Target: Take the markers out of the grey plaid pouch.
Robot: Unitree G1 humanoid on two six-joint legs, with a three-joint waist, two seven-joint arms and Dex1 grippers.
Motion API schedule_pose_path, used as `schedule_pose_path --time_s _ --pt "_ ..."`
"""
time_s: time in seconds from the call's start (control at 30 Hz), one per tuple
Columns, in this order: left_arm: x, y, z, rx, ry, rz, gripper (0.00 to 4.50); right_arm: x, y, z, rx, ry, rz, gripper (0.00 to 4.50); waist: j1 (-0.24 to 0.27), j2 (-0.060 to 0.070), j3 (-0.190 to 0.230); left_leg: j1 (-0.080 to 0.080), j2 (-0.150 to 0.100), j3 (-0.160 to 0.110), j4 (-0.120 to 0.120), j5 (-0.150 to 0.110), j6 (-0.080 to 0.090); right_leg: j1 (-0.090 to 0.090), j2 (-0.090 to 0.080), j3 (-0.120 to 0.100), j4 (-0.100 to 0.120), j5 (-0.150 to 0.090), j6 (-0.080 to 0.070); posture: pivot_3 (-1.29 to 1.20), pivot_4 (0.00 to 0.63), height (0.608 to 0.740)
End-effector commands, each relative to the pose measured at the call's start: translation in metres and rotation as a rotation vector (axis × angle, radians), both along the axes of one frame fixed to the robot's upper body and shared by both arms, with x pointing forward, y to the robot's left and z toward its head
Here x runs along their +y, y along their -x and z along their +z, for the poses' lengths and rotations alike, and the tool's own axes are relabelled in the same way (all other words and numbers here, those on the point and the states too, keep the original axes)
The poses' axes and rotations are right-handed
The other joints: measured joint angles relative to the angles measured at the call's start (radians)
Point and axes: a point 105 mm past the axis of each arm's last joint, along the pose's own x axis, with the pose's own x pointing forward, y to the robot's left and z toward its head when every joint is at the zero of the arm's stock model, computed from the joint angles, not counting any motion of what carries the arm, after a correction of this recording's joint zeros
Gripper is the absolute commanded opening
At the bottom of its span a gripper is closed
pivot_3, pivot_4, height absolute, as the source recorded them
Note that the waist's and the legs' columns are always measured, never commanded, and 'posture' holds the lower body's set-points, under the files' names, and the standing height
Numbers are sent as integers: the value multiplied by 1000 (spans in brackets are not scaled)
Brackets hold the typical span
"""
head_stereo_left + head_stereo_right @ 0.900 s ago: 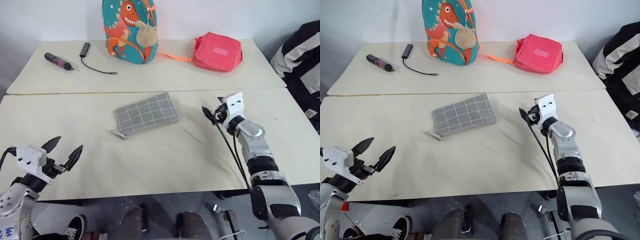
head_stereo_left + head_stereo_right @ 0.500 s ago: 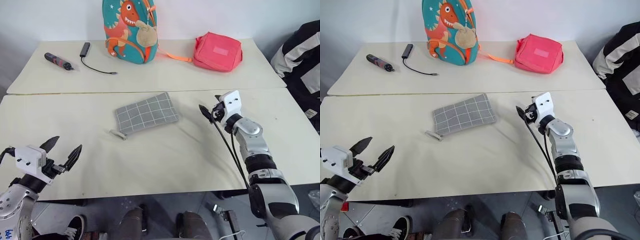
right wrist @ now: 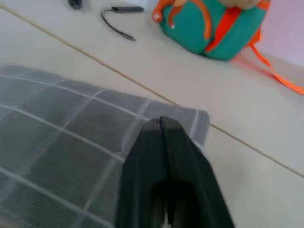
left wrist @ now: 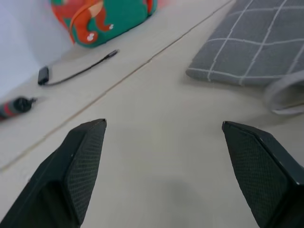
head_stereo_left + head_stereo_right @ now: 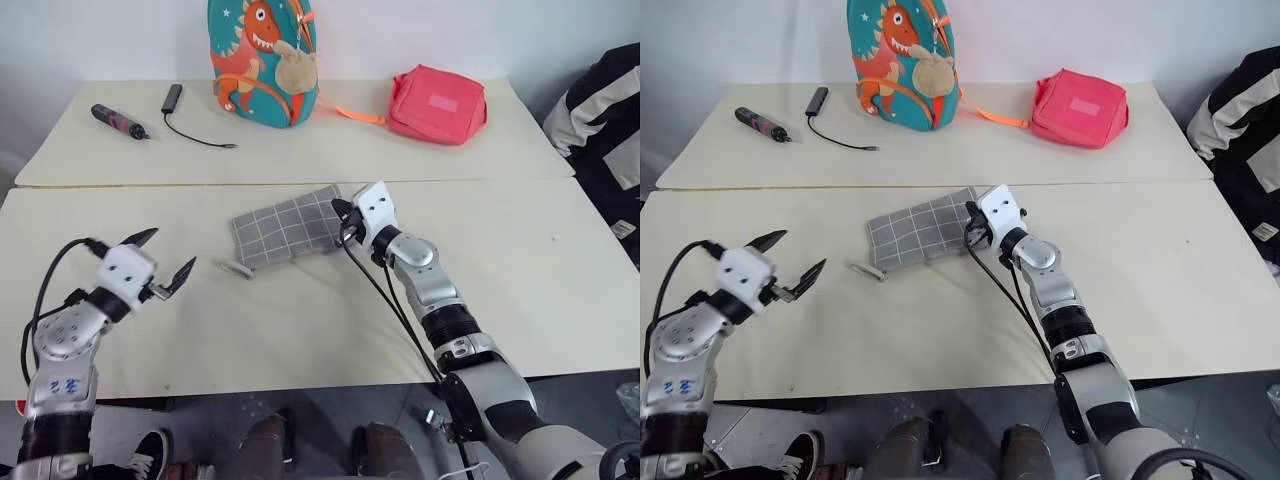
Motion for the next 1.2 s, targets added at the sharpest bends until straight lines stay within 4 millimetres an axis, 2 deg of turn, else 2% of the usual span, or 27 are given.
schedule_pose_path --time_s 0.03,0.17,0.33,0.47,0.67,0.77,1.03,1.13,1.2 --pt "-11 -10 -3 -41 -168 -70 4139 -8 -6 0 -46 88 -48 59 -4 0 0 0 0 1 -1 0 0 -1 0 0 0 0 0 0 150 740" --pt "-28 -23 -14 -48 -273 -158 4139 -9 -2 -15 -24 182 -12 59 -8 0 0 0 0 2 -2 0 0 -2 0 0 0 0 0 0 150 740" --pt "-40 -31 -31 -19 -419 -258 4139 -10 1 -14 -17 149 -5 59 -9 -1 -1 1 2 2 -2 1 -1 0 1 -2 1 0 0 0 150 740" --pt "-53 -42 -28 -40 -421 -294 4139 -12 1 -14 -15 140 -10 59 -3 -1 -1 2 1 1 0 1 0 1 0 -2 2 0 0 0 150 740" --pt "-64 -42 -39 2 -451 -373 4139 -11 3 -11 -15 127 -7 59 -1 -1 -1 2 0 0 1 1 0 0 -1 -2 6 0 0 0 150 740" --pt "-67 -43 -40 27 -422 -393 3502 -12 3 -10 -17 118 -13 0 -1 0 -2 2 0 0 1 1 0 0 -1 -2 6 0 0 0 150 740" --pt "-78 -38 -43 15 -398 -444 955 -15 3 -7 -31 122 -16 0 -2 0 -2 2 0 0 2 1 1 1 -1 -2 6 0 0 0 150 740" --pt "-79 -33 -43 22 -352 -460 76 -14 9 -1 2 44 54 0 -2 2 -3 2 0 0 2 1 1 1 -1 -2 6 0 0 0 150 740" --pt "-80 -32 -41 25 -319 -461 0 -15 14 5 8 11 85 176 -3 2 -3 2 0 0 2 1 1 1 -1 -2 6 0 0 0 150 740"
